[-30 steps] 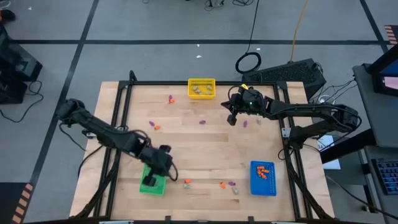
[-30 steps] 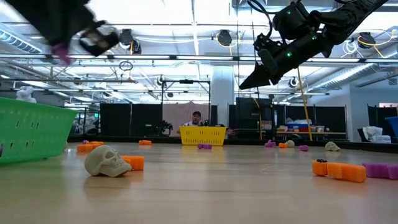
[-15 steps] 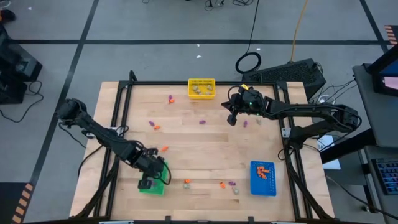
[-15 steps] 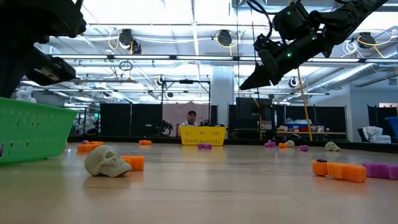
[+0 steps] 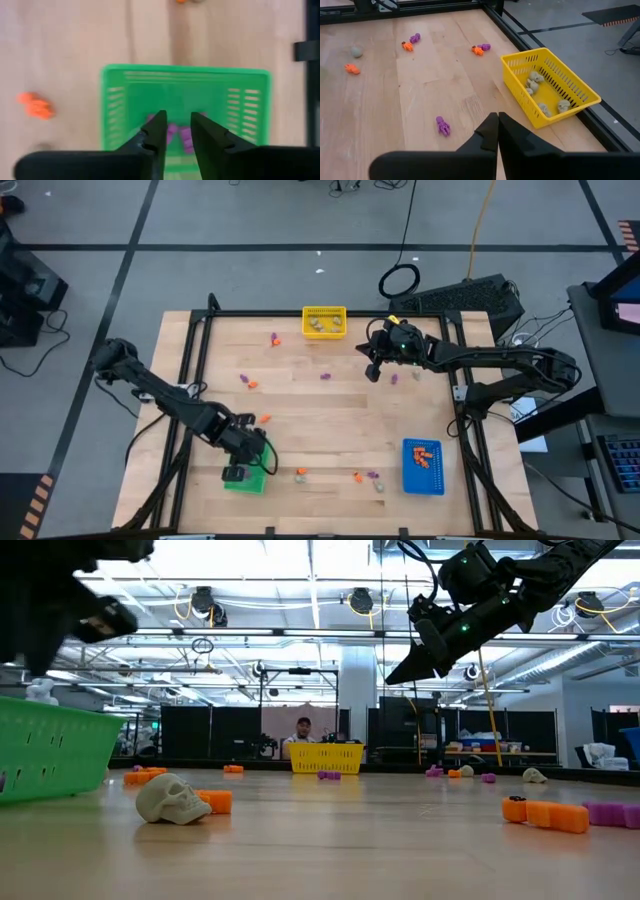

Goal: Sort Halloween decoration
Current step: Put the orange skeleton toy into the blue bin

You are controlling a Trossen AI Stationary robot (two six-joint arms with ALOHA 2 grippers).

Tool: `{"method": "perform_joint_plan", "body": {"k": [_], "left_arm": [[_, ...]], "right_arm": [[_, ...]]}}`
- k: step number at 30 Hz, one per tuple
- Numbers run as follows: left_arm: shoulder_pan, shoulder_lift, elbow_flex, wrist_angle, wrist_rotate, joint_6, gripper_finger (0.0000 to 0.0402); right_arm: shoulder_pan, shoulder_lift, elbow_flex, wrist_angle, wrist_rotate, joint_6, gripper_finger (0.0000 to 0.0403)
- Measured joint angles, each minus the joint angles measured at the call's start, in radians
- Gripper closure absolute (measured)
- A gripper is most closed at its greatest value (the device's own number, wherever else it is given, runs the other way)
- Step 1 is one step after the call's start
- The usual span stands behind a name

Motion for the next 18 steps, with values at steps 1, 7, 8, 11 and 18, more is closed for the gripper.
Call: {"method": "perform_joint_plan", "body": {"k": [1,7,8,11,18], "left_arm": [[0.010,0.000,0.013,-0.024,-0.016,0.013,0.0312],[0.097,-0.005,0.065,-0.095,-0.095,0.132,0.0307],[0.117,-0.009,0.065,-0.094,-0.099,0.159,0.0309],[0.190,-0.011,0.065,-0.076,-0.099,0.232,0.0315],[0.362,-0.010,0.009,-0.005,-0.043,0.333,0.0339]], "right_arm": [[0.000,0.000,0.000,0.000,0.000,0.000,0.0403],[0.000,0.000,0.000,-0.006,0.000,0.000,0.0403],[0.000,0.000,0.000,-0.008,0.000,0.000,0.0403],[0.000,0.000,0.000,-0.014,0.000,0.000,0.0403],[0.000,0.000,0.000,-0.036,0.000,0.000,0.0403]]}}
